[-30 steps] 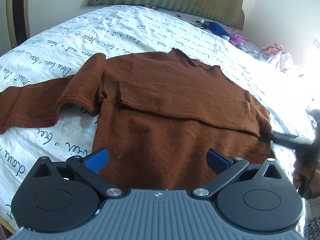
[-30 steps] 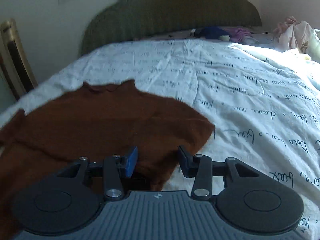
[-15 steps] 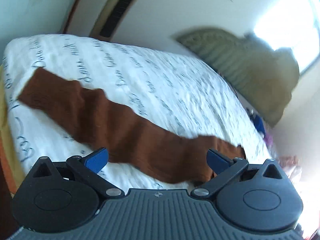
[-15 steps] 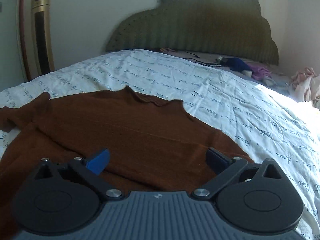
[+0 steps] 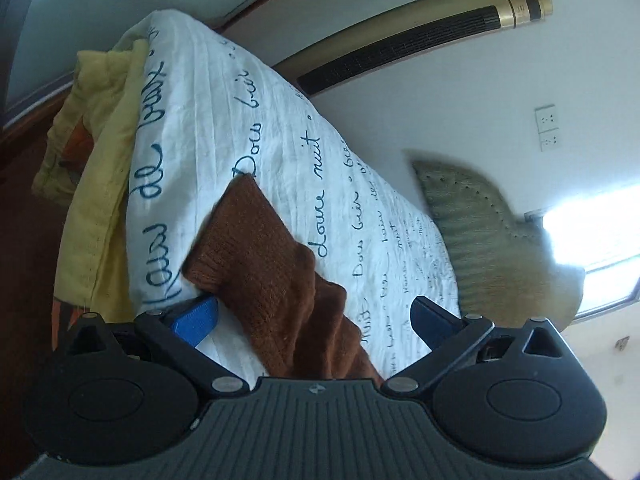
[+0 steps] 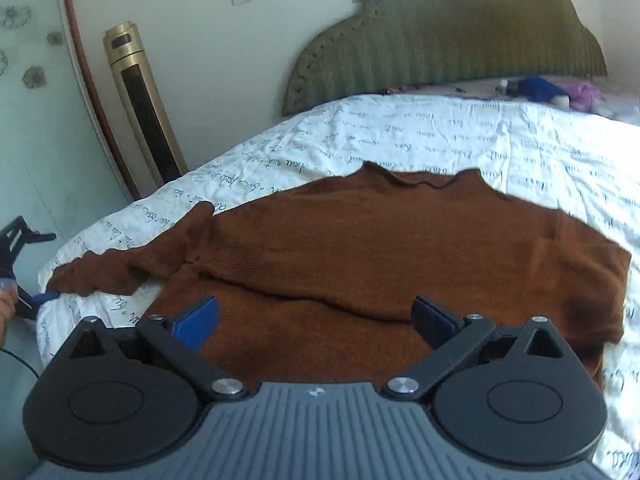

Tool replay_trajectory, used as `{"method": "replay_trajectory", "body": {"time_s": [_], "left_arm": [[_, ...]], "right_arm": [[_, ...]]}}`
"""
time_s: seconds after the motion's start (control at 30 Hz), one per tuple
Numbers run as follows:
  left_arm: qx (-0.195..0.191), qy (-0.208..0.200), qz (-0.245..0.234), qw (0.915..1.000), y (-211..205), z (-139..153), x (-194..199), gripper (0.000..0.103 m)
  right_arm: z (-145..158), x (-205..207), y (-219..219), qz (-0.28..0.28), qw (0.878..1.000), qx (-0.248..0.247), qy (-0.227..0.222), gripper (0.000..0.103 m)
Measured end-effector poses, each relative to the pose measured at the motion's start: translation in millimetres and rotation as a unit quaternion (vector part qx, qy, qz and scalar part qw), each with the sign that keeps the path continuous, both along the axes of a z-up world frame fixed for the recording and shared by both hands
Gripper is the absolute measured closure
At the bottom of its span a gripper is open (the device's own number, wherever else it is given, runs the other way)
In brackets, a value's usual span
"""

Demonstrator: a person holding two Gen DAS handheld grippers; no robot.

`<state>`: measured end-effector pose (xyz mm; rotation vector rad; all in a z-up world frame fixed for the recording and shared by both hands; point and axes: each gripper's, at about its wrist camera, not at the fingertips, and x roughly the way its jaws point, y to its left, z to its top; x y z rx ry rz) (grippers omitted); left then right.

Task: Fold small clothes
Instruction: 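Grasp the other sleeve cuff with the left gripper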

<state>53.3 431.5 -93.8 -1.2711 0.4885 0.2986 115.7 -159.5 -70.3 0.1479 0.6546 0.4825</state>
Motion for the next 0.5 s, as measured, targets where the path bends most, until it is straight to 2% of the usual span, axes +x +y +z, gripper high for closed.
{"method": "replay_trajectory", "body": {"time_s": [0.07, 0.13, 0.27, 0.3, 0.33, 0.37, 0.4, 0.43, 0.47, 0.5], "left_arm": [[-0.006, 0.004, 0.000, 1.0000, -2, -2, -2, 0.001], [-0.010, -0.011, 0.012, 0.9998, -3, -6, -8, 0.001], [-0.049, -0.051, 0.057, 0.9958, 6, -24, -15, 0.005], [-0.049, -0.049, 0.063, 0.9956, 8, -25, -13, 0.018], [-0.048, -0.044, 0.065, 0.9958, 9, -24, -12, 0.036], [-0.045, -0.039, 0.062, 0.9963, 11, -23, -11, 0.047], [-0.046, -0.032, 0.062, 0.9965, 13, -24, -9, 0.073], [-0.050, -0.028, 0.059, 0.9966, 15, -26, -6, 0.089], [-0.053, -0.029, 0.058, 0.9965, 16, -28, -4, 0.095], [-0.052, -0.029, 0.064, 0.9961, 17, -29, -6, 0.095]], "right_arm": [[-1, -1, -5, -0.007, 1.000, 0.012, 0.012, 0.000], [-2, -4, -7, -0.018, 1.000, 0.009, 0.003, 0.000], [-3, -7, -5, -0.012, 1.000, -0.010, -0.022, 0.000], [-3, -9, -2, -0.008, 0.999, -0.022, -0.033, 0.000], [-2, -11, 2, -0.003, 0.998, -0.036, -0.049, 0.001], [-2, -13, 4, 0.002, 0.997, -0.043, -0.061, 0.001], [-3, -13, 6, 0.005, 0.997, -0.046, -0.065, 0.001], [-4, -12, 10, 0.007, 0.997, -0.049, -0.060, 0.001], [-6, -9, 14, 0.011, 0.997, -0.053, -0.052, 0.001], [-8, -6, 20, 0.010, 0.997, -0.063, -0.044, 0.001]]}}
